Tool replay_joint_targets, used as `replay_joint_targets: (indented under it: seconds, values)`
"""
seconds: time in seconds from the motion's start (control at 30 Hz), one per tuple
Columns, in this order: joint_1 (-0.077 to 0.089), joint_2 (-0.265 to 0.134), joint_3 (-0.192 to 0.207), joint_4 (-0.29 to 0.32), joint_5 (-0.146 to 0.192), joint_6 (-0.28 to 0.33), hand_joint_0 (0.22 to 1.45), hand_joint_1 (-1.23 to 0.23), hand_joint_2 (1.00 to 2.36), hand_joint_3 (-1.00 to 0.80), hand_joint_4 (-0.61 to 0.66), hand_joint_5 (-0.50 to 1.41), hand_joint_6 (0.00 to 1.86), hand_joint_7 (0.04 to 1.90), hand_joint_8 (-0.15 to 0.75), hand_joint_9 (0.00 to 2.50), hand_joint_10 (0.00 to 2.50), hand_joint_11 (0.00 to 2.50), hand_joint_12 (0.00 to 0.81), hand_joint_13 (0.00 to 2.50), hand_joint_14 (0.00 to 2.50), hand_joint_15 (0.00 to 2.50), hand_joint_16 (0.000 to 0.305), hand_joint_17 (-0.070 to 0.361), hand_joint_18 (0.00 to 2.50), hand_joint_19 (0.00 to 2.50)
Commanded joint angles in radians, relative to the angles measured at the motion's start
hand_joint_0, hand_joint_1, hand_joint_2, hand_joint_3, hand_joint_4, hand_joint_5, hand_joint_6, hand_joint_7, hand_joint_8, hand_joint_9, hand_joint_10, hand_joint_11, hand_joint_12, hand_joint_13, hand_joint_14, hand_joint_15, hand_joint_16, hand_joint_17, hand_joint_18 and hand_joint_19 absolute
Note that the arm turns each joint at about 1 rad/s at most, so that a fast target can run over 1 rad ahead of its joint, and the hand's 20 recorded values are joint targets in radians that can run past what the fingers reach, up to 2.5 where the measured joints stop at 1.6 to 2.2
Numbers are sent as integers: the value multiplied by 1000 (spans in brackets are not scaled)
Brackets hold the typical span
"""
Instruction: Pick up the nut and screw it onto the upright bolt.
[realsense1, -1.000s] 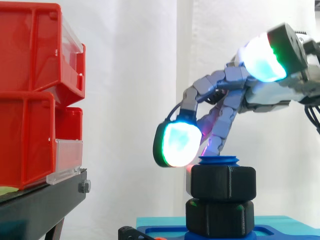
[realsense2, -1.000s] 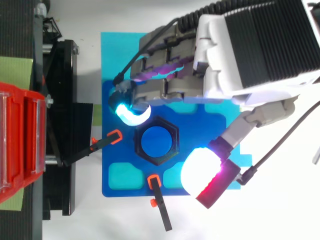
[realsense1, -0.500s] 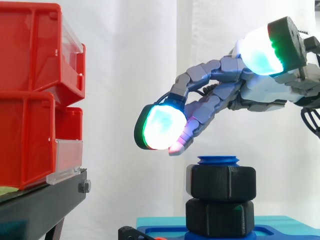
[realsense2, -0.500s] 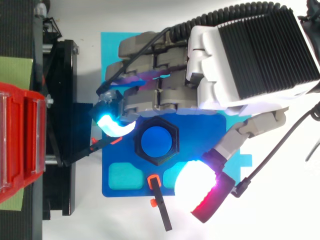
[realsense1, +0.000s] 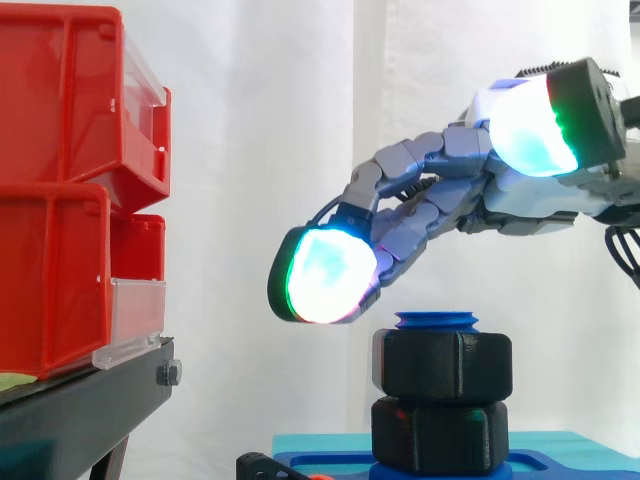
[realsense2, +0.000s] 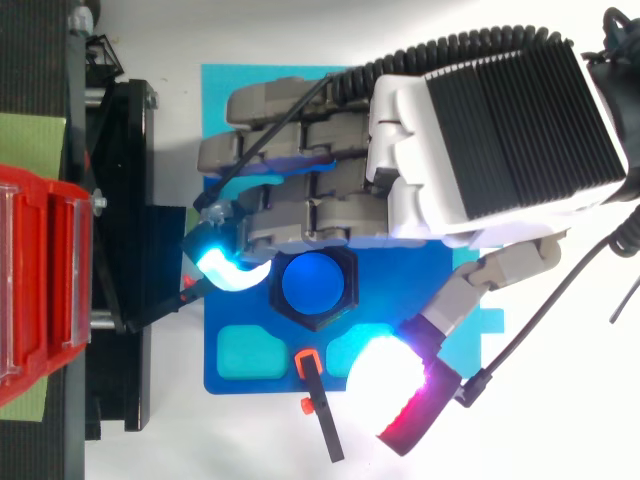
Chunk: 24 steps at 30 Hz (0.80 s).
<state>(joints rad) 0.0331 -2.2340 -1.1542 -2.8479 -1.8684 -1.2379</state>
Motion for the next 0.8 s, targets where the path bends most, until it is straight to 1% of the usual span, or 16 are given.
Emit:
replay_joint_targets:
  seconds: [0.0, 0.1, 0.33, 0.4, 0.5, 0.63, 0.77]
  values:
    - [5, 1, -9, -2, 0, 0, 403, -170, 1000, -500, 169, -201, 501, 625, 327, 634, 0, 0, 461, 295, 0, 0, 67, 152, 205, 0]
    - [10, -1, -25, 5, 0, 11, 404, -171, 1000, -500, 174, -198, 501, 633, 328, 633, 0, 0, 460, 294, 0, 0, 67, 151, 205, 0]
    - [10, -1, -24, 2, 0, 14, 410, -177, 1000, -500, 198, -178, 502, 692, 341, 661, 0, 0, 456, 297, 0, 0, 66, 148, 217, 0]
    - [10, -1, -25, 2, 0, 14, 412, -181, 1000, -500, 216, -163, 503, 733, 342, 684, 0, 0, 455, 320, 0, 0, 65, 145, 238, 0]
    - [10, 1, -24, 4, 0, 14, 421, -183, 1000, -500, 222, -154, 503, 746, 348, 716, 0, 0, 450, 363, 0, 0, 63, 142, 288, 4]
    - [2, 1, -24, 9, 0, 11, 430, -192, 1000, -500, 233, -145, 503, 760, 343, 732, 0, 0, 445, 381, 0, 0, 62, 139, 312, 13]
    - [-5, 1, -24, 19, -5, 6, 436, -195, 1000, -500, 268, -112, 503, 824, 348, 798, 0, 0, 434, 426, 0, 0, 60, 135, 354, 29]
